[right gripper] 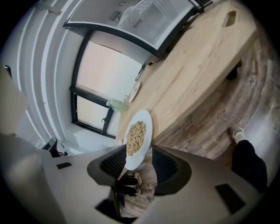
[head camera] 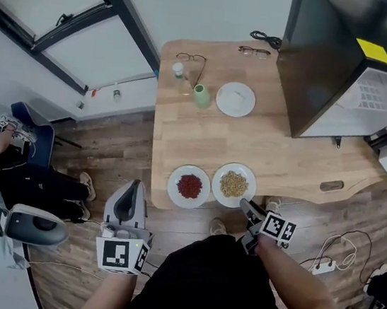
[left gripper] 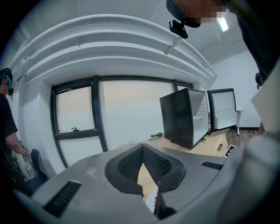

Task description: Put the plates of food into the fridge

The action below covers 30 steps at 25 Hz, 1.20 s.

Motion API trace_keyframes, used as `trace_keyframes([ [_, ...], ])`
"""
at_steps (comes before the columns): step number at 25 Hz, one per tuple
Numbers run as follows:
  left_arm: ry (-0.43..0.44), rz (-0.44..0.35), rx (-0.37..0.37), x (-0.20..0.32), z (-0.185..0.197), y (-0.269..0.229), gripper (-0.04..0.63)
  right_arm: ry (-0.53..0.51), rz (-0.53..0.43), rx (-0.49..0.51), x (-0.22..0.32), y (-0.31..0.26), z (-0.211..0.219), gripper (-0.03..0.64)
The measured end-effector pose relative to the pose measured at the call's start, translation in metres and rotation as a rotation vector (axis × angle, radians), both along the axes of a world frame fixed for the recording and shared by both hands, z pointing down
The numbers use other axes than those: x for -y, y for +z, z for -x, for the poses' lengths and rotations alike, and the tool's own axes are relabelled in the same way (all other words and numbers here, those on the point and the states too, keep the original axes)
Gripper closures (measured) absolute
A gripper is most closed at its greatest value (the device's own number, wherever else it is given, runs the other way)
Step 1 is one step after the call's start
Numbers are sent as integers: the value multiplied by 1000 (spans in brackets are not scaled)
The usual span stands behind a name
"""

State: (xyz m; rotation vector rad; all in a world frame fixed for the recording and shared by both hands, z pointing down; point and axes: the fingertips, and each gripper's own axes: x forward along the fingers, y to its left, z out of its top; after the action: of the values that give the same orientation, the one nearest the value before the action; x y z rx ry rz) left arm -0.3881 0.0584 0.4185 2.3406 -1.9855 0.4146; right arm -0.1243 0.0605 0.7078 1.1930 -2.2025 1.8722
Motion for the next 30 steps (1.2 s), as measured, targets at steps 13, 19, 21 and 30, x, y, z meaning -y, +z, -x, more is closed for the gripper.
trace_keyframes([
  [13, -27, 6, 10, -13, 16, -1, 592, 94, 82, 160, -2, 13, 12, 575],
  [19, 40, 13, 5, 1, -12, 3, 592, 105, 107, 229, -5, 1, -3, 586],
  [21, 59, 12, 1, 7, -22, 2, 592, 134, 117, 241, -5, -2, -12, 586],
  [30, 202, -74, 11, 47, -85, -35, 592, 225, 68, 270, 19, -48, -63, 586],
])
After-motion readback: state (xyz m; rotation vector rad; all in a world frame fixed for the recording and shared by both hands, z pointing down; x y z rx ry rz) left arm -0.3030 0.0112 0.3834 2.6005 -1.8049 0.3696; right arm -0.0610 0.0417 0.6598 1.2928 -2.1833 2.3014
